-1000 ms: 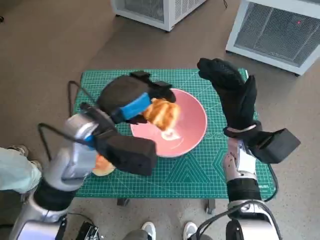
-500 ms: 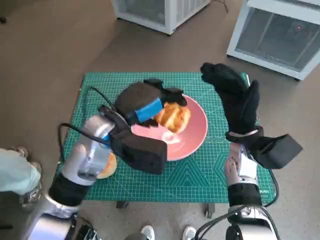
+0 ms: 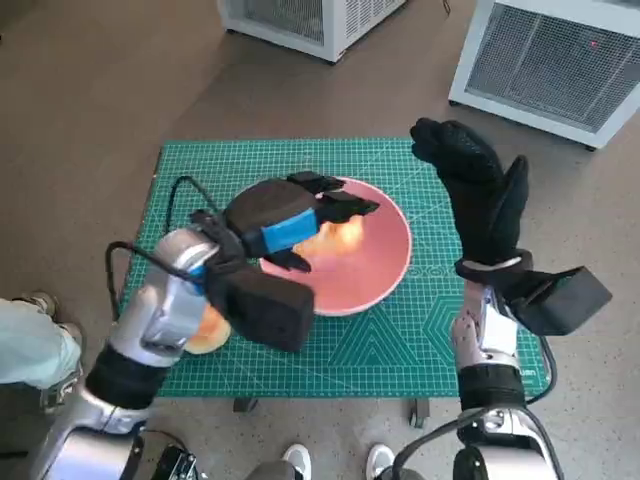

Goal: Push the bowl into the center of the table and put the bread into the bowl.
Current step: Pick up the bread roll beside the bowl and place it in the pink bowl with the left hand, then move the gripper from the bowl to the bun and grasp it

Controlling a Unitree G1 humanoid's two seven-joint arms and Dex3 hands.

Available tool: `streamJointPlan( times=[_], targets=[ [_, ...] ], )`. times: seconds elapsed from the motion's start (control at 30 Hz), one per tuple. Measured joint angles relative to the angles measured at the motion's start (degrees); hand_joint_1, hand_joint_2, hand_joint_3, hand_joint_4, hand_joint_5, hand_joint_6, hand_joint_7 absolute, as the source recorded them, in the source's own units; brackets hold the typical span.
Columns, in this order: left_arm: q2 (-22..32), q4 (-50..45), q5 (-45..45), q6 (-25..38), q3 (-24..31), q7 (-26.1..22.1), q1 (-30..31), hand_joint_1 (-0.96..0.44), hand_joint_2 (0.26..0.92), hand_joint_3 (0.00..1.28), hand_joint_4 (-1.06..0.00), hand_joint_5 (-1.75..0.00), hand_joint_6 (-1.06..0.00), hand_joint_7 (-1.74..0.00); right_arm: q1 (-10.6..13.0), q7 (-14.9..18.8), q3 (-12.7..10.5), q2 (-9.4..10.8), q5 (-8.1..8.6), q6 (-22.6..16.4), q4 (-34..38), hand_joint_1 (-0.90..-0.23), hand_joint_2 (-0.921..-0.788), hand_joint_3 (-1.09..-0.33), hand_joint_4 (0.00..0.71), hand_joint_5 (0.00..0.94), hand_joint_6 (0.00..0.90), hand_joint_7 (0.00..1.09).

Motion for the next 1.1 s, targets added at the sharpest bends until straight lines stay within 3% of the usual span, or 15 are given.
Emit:
streamJointPlan(
  times=[0.2,0.37,0.73,1.1],
  targets=[
    [2.99,-4.49,-1.60,-0.27,3.31,-0.89,3.25,-0.26,0.739,0.00,-0.09,0.00,-0.28,0.00,-0.01,-0.14,0.19,0.38,-0.04,-0.01,0.09,-0.692,-0.921,-0.731,0.277,0.000,0.153,0.45],
    [6.25,-9.45,-4.84,1.15,6.96,-4.51,6.28,-0.25,0.736,0.00,-0.10,0.00,-0.28,0.00,-0.04,-0.16,0.43,0.70,-0.06,-0.04,0.46,-0.686,-0.921,-0.732,0.277,0.000,0.152,0.45],
    [14.84,-17.99,-12.00,10.26,15.84,-14.14,11.00,-0.17,0.733,0.00,-0.08,0.00,-0.29,0.00,-0.20,0.11,0.69,0.85,0.01,-0.08,1.68,-0.675,-0.921,-0.734,0.276,0.000,0.149,0.45],
    [21.78,-22.93,-13.33,16.64,21.13,-18.04,17.94,-0.13,0.731,0.00,-0.08,0.00,-0.28,0.00,-0.51,0.79,0.95,0.82,0.07,-0.08,2.11,-0.671,-0.921,-0.734,0.276,0.000,0.146,0.46]
  ],
)
